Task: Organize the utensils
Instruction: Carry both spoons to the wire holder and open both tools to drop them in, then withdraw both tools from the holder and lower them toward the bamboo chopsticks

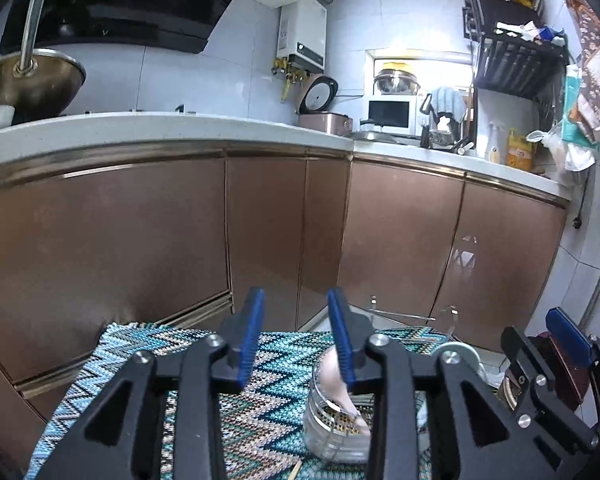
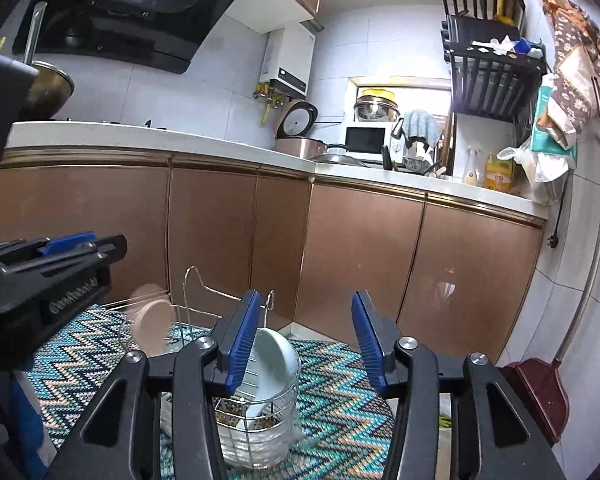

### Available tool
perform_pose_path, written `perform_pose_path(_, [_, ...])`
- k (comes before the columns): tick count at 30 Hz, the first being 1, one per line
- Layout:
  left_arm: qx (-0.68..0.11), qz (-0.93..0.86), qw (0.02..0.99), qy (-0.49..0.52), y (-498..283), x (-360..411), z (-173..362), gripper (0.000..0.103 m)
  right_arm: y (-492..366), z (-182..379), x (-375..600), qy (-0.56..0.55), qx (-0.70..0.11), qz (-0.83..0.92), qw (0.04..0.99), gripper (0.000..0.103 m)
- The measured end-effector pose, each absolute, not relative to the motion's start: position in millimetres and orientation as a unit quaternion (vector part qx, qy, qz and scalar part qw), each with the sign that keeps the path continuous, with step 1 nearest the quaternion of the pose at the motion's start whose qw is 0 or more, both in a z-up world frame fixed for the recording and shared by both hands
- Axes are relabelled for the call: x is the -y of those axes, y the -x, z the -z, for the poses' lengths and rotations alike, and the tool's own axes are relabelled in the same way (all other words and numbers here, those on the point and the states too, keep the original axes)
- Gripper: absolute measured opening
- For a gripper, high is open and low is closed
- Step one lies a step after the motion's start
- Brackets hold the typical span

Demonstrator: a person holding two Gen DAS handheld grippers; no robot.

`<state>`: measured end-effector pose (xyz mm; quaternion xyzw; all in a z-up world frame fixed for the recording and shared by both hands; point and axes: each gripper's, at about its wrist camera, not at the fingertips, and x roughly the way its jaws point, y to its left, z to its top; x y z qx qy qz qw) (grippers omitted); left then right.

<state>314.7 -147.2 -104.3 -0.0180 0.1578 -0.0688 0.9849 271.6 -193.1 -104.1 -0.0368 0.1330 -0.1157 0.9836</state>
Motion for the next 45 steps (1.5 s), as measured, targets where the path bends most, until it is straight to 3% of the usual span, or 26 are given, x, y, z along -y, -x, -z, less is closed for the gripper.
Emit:
perform_pose_path(15, [-0.170, 0.050, 0.983, 0.054, -240.0, 57.8, 36.7, 0.038, -169.4, 38.5, 204.1, -0.041, -0.130, 0.104, 0.985, 0.049])
perform_pose_path(18, [-0.181, 0.059, 0.980, 0.058, -225.5, 42.8, 34.3, 0.048, -154.5, 30.6, 201.3, -0.048, -0.129, 0.095, 0.986, 0.049])
perform_pose_path(21, [-0.199, 0.073, 0.975, 0.064, -218.4, 31.0, 36.9, 0.049, -143.5, 24.9, 196.0, -0.051, -0.132, 0.087, 0.986, 0.049])
perform_pose_path(36, [-0.389, 0.162, 0.906, 0.049, -255.0, 27.0, 119.0, 0.049, -154.2, 59.3, 198.0, -0.080, -0.231, 0.058, 0.968, 0.049])
perform_pose_path(45, [-0.474, 0.207, 0.856, 0.013, -291.4, 70.5, 174.6, 0.049, -197.4, 114.5, 208.4, -0.113, -0.353, 0.029, 0.928, 0.047])
